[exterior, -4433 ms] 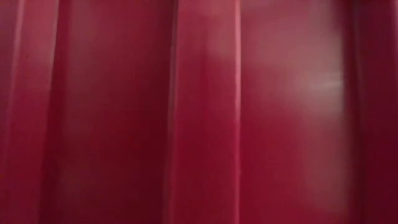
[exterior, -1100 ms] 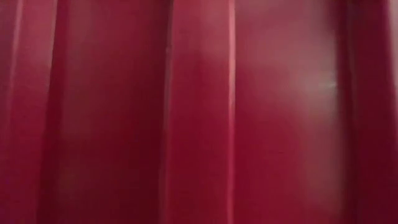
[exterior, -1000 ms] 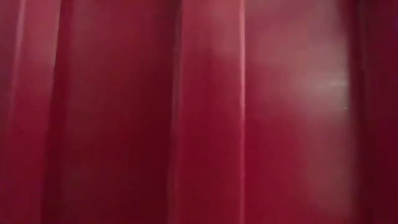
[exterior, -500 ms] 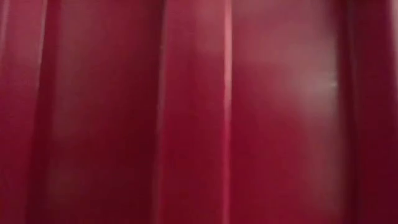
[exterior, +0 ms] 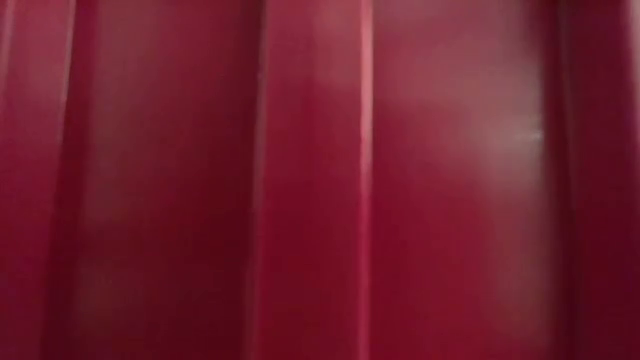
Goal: Sort blocks
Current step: Assemble the bin divider into the red bin
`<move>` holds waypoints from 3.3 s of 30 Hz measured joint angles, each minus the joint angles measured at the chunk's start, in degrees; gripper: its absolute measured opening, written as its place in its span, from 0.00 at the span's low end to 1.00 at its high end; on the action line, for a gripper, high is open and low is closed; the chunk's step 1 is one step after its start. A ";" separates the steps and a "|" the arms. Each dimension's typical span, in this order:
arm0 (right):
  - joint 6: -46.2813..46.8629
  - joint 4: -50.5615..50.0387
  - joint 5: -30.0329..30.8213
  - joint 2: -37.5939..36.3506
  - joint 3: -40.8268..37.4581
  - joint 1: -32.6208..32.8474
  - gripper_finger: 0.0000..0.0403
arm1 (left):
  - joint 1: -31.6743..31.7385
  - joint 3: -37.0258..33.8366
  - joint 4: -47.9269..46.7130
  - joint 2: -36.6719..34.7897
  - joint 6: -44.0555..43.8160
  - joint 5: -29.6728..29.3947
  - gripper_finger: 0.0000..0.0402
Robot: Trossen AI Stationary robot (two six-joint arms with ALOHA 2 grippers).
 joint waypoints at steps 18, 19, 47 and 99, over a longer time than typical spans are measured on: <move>-2.00 -0.49 -0.85 -0.04 0.02 0.78 0.00 | -3.88 8.11 -1.65 -1.20 -24.22 1.19 0.27; -2.16 -0.49 -0.87 -0.04 0.02 0.92 0.00 | -3.86 7.57 -1.18 -1.22 -23.71 1.19 0.27; -2.43 -23.81 -1.88 -5.83 2.71 3.30 0.00 | -3.08 4.21 11.21 4.44 -9.71 -4.11 0.27; -3.44 -30.89 -2.67 -6.05 2.67 3.72 0.00 | -2.07 -68.19 20.07 -28.70 -151.38 -23.61 0.00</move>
